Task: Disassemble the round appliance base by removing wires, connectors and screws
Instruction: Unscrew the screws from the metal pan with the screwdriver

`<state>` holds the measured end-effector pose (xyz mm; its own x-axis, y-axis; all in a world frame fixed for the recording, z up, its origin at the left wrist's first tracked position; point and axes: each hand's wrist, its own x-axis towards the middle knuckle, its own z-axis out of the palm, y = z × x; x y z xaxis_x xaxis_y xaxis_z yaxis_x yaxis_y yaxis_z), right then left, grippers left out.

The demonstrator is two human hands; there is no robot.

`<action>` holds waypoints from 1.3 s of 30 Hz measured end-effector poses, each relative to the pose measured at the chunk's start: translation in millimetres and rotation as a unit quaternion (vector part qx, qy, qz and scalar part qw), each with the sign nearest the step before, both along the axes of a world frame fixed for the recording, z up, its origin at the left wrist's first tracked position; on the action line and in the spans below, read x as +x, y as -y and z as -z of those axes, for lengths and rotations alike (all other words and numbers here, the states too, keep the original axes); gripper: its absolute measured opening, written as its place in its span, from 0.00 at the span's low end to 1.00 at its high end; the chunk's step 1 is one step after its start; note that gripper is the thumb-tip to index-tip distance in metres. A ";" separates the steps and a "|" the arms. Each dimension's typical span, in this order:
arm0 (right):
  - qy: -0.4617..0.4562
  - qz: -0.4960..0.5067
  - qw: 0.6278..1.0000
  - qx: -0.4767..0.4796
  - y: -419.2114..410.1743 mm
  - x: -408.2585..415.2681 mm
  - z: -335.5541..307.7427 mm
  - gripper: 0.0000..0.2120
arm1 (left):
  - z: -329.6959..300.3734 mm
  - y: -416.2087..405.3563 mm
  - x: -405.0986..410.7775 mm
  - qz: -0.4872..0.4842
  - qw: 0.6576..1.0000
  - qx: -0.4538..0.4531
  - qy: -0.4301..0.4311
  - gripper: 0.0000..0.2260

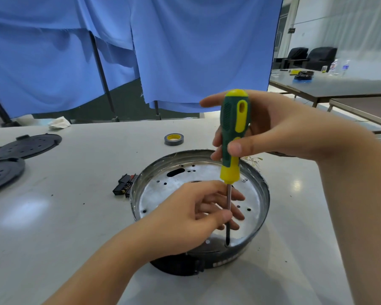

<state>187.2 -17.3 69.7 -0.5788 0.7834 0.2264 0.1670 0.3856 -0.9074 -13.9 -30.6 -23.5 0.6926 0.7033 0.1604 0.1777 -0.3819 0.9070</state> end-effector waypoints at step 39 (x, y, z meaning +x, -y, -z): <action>0.002 -0.020 1.000 -0.010 1.5 -8.2 1.7 0.27 | 2.7 -2.8 2.8 -0.093 0.995 0.033 0.010 0.11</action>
